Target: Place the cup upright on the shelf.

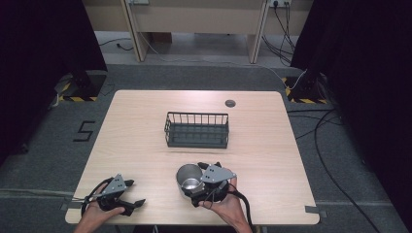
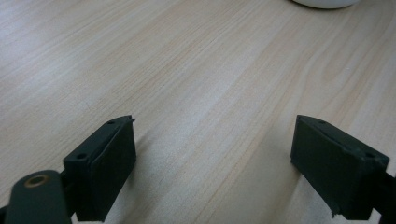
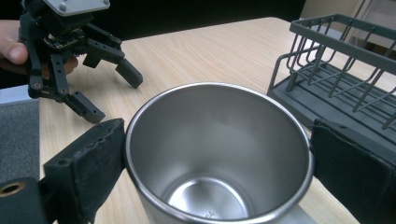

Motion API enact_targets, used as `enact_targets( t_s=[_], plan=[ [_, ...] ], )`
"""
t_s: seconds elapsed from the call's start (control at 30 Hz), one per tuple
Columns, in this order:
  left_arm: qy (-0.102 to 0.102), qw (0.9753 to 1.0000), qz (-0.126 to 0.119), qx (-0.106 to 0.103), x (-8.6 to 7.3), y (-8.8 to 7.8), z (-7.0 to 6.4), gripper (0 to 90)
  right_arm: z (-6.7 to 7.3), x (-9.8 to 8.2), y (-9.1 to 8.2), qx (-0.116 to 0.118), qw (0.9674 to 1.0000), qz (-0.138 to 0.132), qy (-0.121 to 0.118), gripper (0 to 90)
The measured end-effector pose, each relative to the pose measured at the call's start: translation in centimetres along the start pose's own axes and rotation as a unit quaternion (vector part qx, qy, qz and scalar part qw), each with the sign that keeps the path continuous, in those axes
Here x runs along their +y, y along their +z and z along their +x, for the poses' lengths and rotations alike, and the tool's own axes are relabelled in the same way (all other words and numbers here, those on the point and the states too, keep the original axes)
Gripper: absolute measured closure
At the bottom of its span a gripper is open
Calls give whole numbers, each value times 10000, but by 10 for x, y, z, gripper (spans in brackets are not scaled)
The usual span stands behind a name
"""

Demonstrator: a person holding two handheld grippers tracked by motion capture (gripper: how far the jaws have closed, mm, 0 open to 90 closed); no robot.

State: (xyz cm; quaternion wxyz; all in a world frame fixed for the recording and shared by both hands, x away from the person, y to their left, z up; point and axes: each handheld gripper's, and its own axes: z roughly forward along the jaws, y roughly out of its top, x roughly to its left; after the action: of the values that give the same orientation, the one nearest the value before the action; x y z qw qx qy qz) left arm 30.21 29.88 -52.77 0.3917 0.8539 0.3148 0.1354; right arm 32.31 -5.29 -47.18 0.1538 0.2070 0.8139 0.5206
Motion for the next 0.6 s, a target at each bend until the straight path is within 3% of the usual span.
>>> enact_targets(
  t_s=[0.6],
  plan=[
    [1,10000,0,0,0,0,0,135,0,5,15,-24,9999,169,0,34]
  ],
)
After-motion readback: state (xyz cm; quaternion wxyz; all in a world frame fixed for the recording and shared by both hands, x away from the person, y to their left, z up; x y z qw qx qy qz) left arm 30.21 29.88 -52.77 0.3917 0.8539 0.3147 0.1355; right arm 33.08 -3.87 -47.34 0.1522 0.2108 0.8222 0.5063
